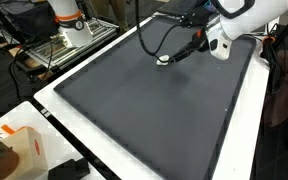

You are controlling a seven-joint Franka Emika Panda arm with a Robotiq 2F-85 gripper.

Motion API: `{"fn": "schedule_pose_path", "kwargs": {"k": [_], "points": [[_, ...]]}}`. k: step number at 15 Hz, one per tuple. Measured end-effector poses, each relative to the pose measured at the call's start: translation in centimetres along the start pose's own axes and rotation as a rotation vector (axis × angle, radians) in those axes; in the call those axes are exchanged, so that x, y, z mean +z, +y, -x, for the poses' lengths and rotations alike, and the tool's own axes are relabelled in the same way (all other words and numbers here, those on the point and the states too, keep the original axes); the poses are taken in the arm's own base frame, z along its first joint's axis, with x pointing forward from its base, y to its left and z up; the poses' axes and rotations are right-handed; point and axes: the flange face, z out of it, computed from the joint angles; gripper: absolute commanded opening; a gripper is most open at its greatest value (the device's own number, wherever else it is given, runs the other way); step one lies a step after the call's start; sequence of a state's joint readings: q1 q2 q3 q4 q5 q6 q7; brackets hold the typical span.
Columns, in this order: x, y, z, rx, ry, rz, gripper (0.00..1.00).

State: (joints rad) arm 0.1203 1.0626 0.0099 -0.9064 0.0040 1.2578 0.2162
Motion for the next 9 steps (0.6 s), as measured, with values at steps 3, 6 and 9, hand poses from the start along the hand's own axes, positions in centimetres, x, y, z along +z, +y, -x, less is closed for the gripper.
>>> {"fn": "schedule_pose_path", "kwargs": {"k": [3, 6, 9], "points": [[0.5, 0.1, -0.3, 0.004, -0.03, 0.008, 1.0], [0.9, 0.2, -0.5, 0.009, -0.055, 0.015, 1.0], [1.5, 0.4, -0.8, 0.016, -0.082, 0.023, 1.0]]}}
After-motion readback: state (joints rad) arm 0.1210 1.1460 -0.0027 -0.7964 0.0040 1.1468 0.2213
